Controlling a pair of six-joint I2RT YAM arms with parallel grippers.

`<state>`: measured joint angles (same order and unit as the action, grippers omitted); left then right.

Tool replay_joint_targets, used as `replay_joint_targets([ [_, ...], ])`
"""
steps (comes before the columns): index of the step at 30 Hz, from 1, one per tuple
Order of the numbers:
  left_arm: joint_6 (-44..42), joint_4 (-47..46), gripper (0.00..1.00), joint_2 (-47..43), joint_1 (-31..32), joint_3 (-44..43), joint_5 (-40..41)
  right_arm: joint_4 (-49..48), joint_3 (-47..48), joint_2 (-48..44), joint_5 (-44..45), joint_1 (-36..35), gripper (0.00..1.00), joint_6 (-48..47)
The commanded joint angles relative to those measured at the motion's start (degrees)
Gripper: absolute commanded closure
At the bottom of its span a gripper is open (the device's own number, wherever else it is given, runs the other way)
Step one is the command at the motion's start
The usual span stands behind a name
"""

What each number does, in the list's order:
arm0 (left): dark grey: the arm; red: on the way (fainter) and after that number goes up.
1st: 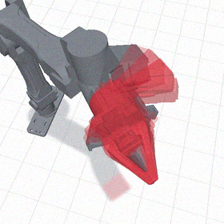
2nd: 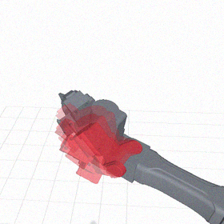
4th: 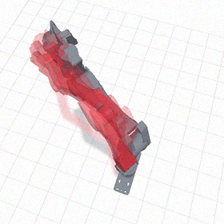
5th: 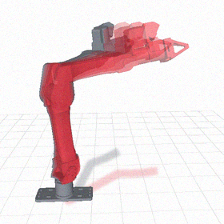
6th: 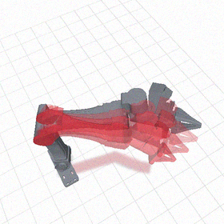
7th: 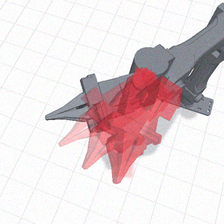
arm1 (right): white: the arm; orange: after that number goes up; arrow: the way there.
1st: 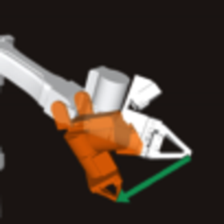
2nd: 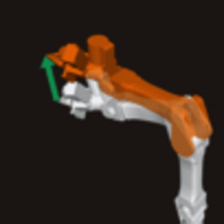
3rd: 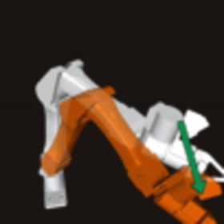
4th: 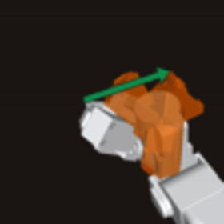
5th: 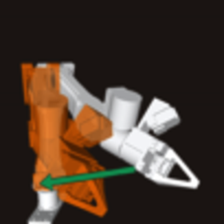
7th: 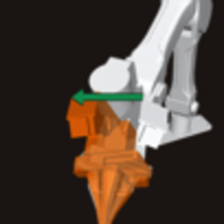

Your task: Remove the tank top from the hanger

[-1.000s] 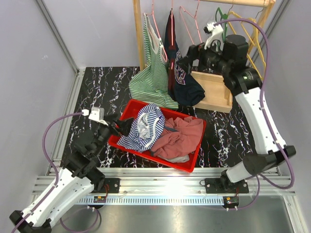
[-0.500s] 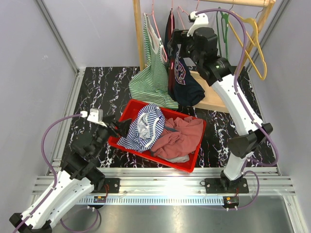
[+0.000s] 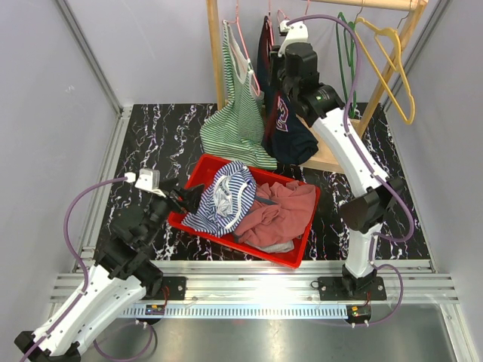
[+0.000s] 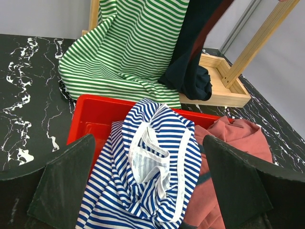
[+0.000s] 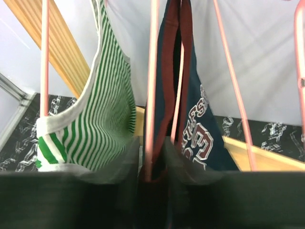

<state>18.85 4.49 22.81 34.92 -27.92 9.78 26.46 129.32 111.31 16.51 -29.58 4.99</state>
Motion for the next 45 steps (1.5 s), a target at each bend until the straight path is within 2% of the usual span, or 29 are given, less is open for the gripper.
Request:
replay_joint_targets([
  [1,-1.3,-2.2,0.01,-1.0,0.1,-0.8,1.4,-3.3,3.0,-1.3,0.9,-0.6,0.79,-1.6],
  [2,-1.4,-2.5,0.01,-0.9,0.1,-0.7,1.4,-3.4,3.1,-1.3,0.8,-0.6,0.97,-1.7],
  [3,-1.4,-2.6,0.01,-0.8,0.1,-0.8,1.4,-3.5,3.2,-1.4,0.1,-0.6,1.0,-2.4],
  [7,-1.8,-2.6,0.01,-0.7,0.1,-1.1,1.0,-4.4,4.4,-2.2,-0.9,-0.5,1.0,-3.8],
  [15,-2.0,-3.8,0.01,-0.9,0.1,-1.1,-0.2,-3.2,12.9,-3.5,-3.6,-0.5,1.0,-7.1],
  [22,0.7,-5.5,0.01,0.2,0.1,-1.3,0.2,-0.8,11.3,-7.2,-6.2,-0.3,1.0,-6.8],
  [30,2.3,-6.9,0.01,6.1,0.1,-4.9,-2.9,2.7,-0.6,-15.5,-8.8,-0.3,1.0,-6.8],
  [45,8.3,-23.2,0.01,22.7,0.1,-9.2,-16.0,7.5,-28.8,-37.5,-9.3,-0.2,1.0,-12.3],
])
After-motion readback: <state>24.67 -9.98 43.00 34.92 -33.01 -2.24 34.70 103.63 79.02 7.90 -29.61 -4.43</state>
